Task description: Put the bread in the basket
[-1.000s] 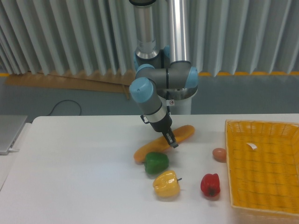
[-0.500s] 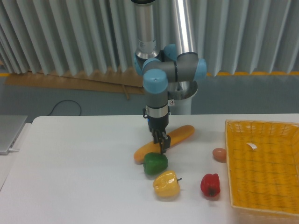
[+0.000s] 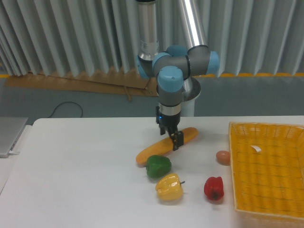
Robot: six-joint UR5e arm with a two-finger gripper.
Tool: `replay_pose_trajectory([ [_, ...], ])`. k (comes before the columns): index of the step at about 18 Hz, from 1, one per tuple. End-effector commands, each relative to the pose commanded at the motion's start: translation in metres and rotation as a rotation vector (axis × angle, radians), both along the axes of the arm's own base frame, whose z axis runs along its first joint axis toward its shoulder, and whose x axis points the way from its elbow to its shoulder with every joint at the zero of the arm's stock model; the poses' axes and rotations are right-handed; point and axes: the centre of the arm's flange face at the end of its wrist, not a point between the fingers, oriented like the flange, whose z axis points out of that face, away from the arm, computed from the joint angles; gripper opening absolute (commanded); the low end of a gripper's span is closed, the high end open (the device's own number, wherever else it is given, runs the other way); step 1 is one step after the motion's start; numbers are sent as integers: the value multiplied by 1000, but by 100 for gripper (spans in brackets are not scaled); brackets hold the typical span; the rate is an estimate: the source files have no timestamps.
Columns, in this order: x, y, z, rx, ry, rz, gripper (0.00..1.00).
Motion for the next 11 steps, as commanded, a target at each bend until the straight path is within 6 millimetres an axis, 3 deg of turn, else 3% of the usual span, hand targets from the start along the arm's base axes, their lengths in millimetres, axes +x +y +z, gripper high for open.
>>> replay_pose_trajectory([
  [4,-1,-4,2,3,8,9,100],
  [11,21,0,-22,-18,15,-26,100],
])
